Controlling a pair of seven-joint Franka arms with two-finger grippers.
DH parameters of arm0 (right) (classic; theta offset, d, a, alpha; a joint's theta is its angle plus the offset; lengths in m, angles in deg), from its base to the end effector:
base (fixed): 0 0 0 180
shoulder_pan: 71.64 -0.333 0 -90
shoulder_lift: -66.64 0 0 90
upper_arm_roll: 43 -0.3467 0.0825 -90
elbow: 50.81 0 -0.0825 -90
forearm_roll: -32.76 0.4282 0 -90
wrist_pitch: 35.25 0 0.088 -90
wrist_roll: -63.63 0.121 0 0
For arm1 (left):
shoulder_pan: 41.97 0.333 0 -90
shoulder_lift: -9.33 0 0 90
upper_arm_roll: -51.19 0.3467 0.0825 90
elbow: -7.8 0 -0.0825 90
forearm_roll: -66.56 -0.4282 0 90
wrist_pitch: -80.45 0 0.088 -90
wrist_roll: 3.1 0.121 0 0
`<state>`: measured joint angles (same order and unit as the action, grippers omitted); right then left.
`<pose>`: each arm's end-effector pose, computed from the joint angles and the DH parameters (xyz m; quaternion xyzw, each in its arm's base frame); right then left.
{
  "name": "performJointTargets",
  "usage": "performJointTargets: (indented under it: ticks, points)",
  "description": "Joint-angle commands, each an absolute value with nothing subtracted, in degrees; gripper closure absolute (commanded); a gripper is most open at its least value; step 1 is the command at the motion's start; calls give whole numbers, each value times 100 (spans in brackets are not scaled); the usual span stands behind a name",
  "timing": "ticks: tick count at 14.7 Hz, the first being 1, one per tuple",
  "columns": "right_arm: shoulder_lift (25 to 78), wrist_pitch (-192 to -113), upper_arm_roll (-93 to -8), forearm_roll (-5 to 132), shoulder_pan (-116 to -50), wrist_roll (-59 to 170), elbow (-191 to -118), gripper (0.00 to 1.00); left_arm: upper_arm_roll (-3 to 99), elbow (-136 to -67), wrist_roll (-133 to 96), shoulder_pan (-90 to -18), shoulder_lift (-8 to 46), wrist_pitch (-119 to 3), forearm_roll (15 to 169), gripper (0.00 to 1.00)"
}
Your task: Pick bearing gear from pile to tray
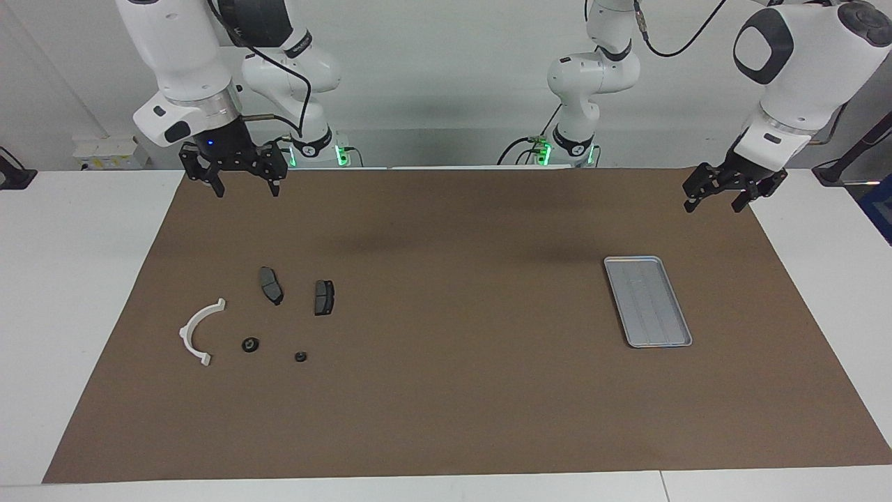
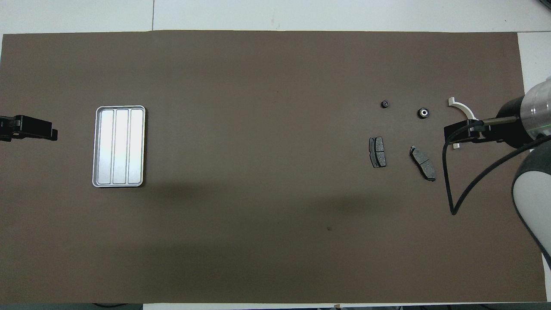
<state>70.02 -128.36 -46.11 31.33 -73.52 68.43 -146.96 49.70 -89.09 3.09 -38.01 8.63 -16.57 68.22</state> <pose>0.5803 0.0486 0.6252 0.9999 0.0023 0.0041 0.0138 0.6022 0.0227 0.5969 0.9994 -0.0308 0.0083 0.0136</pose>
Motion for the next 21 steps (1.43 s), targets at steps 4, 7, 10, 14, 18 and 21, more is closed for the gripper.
performJointTargets:
  ticks: [4,7,10,14,18,21]
  points:
    - [7059,-12877,-4617,3197,-7305,6741,-14749,0,5022,-8888,332,-3864,854,-1685,6841,0]
    - [7059,-12877,-4617,3189,-7296,6732,-14749,0,5022,-8888,332,-3864,854,-1676,6841,0]
    - [7068,-12920,-4617,3189,-7305,6697,-14741,0,5022,-8888,332,-3863,854,-1685,6841,0]
    - [7068,-12938,-4617,3189,-7305,6688,-14741,0,5022,-8914,332,-3864,776,-1614,6841,0]
    - [7068,-12947,-4617,3189,-7313,6688,-14741,0,5022,-8906,315,-3863,775,-1614,6841,0]
    - [7068,-12964,-4617,3189,-7313,6680,-14741,0,5022,-8906,280,-3864,714,-1649,6841,0]
